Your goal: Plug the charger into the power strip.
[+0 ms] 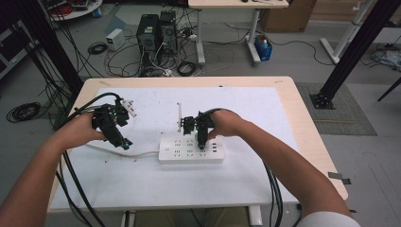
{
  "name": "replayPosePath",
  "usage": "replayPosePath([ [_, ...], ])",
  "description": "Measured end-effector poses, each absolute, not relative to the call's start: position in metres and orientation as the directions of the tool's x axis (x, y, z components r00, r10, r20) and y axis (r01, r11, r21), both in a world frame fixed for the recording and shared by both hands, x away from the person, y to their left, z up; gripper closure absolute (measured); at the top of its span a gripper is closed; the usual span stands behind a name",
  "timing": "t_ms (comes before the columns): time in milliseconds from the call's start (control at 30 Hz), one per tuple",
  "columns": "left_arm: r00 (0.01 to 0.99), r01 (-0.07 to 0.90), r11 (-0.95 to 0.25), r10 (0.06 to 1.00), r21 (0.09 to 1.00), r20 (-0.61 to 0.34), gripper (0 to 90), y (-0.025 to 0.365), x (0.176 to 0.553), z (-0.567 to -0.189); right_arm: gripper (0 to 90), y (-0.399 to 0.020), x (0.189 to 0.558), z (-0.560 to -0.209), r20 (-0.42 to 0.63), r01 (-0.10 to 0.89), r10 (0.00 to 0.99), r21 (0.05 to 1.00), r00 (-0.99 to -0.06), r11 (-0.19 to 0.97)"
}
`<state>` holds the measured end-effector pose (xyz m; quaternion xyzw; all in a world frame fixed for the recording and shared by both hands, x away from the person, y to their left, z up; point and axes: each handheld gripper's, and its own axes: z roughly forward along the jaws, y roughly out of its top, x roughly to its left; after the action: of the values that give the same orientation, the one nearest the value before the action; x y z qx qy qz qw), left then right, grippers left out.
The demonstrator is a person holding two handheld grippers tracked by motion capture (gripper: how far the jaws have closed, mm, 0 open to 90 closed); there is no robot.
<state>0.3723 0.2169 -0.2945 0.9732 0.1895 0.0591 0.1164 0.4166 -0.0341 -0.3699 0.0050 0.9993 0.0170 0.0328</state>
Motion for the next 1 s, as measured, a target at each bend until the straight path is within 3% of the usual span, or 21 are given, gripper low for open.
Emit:
replayPosePath([
  [100,0.919,0.361,-0.9,0.388,0.244,0.073,20.5,0.215,0.374,-0.296,62.7,-0.034,0.408,-0.372,-0.116,0.002,0.005,0.029,-0.993,1.0],
  [267,0.918,0.357,-0.895,0.389,0.267,0.078,20.5,0.214,0.372,-0.293,62.0,-0.039,0.433,-0.378,0.041,0.068,0.065,0.095,-0.997,0.993],
  [367,0.919,0.358,-0.897,0.388,0.26,0.076,20.5,0.215,0.371,-0.295,62.3,-0.037,0.423,-0.381,-0.025,0.051,0.054,0.087,-0.998,0.995],
  [667,0.917,0.359,-0.896,0.391,0.262,0.08,20.5,0.219,0.371,-0.291,60.6,-0.039,0.423,-0.38,-0.028,0.043,0.045,0.095,-0.999,0.995],
  [733,0.915,0.362,-0.893,0.395,0.268,0.081,20.5,0.219,0.371,-0.292,29.9,-0.039,0.422,-0.382,-0.03,0.026,0.028,0.073,-0.999,0.997],
  [767,0.914,0.363,-0.892,0.397,0.268,0.082,20.5,0.219,0.371,-0.291,24.1,-0.041,0.424,-0.382,-0.024,0.056,0.057,0.065,-0.998,0.996],
  [900,0.916,0.353,-0.895,0.39,0.273,0.096,20.5,0.219,0.37,-0.291,21.0,-0.056,0.43,-0.361,-0.019,0.166,0.171,0.168,-0.985,0.972],
  [967,0.911,0.361,-0.891,0.4,0.275,0.099,20.5,0.219,0.369,-0.291,11.3,-0.069,0.433,-0.349,-0.036,0.217,0.229,0.197,-0.973,0.956],
  [1000,0.912,0.358,-0.893,0.397,0.271,0.103,20.5,0.219,0.369,-0.291,11.3,-0.076,0.433,-0.345,-0.056,0.238,0.254,0.201,-0.966,0.95],
])
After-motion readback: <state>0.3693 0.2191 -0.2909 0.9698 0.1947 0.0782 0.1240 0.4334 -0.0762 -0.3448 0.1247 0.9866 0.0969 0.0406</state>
